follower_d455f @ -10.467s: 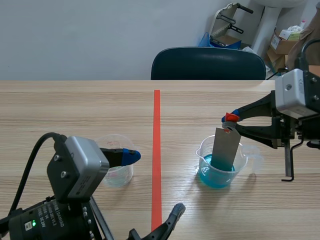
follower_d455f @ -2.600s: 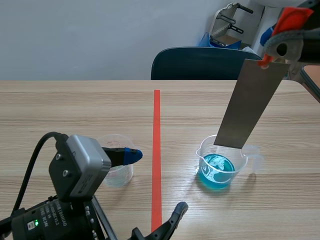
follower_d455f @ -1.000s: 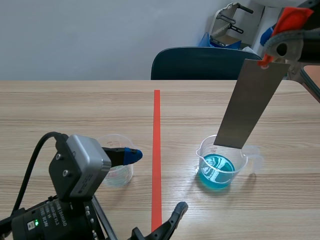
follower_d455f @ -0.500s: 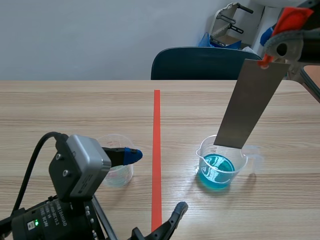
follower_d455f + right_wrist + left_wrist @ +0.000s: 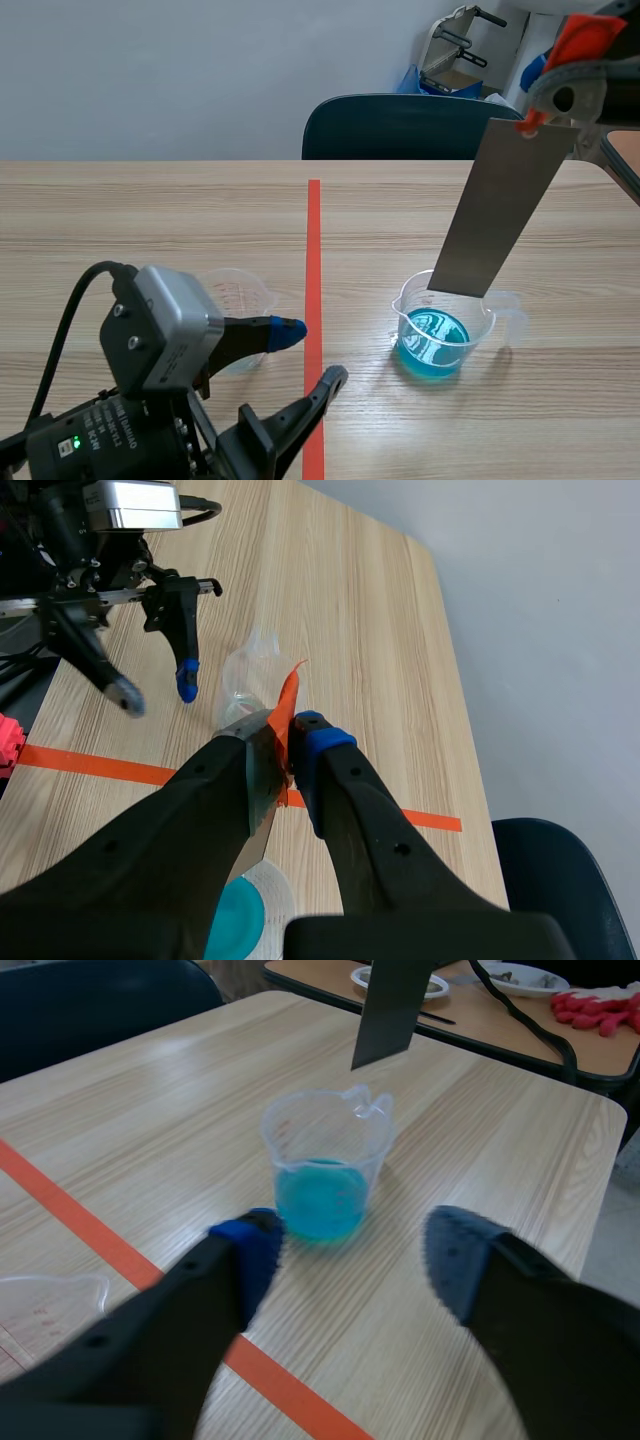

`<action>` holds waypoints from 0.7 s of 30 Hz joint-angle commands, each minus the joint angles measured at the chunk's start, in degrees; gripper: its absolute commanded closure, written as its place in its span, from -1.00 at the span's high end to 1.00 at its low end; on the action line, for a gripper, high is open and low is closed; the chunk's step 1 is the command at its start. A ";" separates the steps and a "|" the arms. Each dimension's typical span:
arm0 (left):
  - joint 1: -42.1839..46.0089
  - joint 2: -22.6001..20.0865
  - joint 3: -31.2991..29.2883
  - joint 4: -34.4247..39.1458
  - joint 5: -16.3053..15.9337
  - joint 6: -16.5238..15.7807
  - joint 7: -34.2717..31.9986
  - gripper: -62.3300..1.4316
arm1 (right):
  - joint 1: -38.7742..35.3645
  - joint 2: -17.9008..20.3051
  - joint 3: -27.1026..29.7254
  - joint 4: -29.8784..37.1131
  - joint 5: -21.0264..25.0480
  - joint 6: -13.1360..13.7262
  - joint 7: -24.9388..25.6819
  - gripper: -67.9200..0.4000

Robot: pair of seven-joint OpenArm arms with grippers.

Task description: Do the redox reaction experiment

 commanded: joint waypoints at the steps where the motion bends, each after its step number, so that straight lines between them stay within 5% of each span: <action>1: -1.73 2.12 0.22 0.57 -0.31 -0.22 -0.57 -0.49 | 0.83 0.81 0.85 0.17 1.25 0.39 0.70 -0.97; 4: -4.26 4.28 0.24 -0.92 -0.35 -0.22 1.77 -0.89 | 0.83 0.81 0.85 0.17 1.25 0.39 0.68 -0.97; 21: -17.05 13.70 6.14 -13.70 -0.35 -0.44 3.54 -0.88 | 0.83 0.79 0.85 0.17 1.25 0.39 0.72 -0.97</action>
